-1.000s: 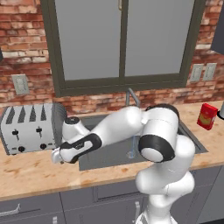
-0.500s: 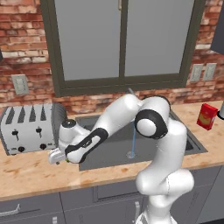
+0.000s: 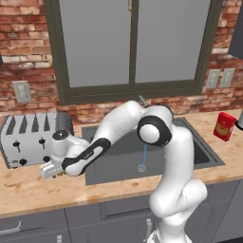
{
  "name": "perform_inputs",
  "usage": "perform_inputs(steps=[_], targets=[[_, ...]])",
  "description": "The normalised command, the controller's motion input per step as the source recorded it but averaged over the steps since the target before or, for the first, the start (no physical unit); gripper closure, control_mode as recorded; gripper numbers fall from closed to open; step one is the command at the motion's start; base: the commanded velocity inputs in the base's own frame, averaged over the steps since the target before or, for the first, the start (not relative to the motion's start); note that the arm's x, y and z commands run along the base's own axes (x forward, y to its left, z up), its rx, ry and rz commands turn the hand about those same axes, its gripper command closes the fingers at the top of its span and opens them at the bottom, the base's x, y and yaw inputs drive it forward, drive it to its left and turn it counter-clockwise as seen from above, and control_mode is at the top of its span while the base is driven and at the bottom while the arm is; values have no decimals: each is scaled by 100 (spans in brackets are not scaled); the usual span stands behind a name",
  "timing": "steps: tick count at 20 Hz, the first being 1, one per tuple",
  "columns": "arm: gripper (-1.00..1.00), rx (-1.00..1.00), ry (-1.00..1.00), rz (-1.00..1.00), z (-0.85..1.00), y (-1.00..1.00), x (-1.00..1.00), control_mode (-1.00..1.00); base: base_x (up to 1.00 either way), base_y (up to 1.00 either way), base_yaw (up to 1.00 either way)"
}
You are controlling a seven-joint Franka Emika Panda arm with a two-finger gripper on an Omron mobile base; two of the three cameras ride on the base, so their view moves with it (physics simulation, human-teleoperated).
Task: Turn on the sink faucet. Then move the broccoli from the counter to the sink. Turn off the sink. Move the vegetable from the sink to the pot next to the stove. Finally move the pot to the front left burner.
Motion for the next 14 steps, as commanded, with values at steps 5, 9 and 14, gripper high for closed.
perform_inputs(steps=[5,9,14], targets=[[100,0,1,0,-33,-1,0,-100,0,0,0],[100,2,-2,0,-9,-27,-9,-100,0,0,0],[100,4,-10,0,0,-52,-24,-100,0,0,0]])
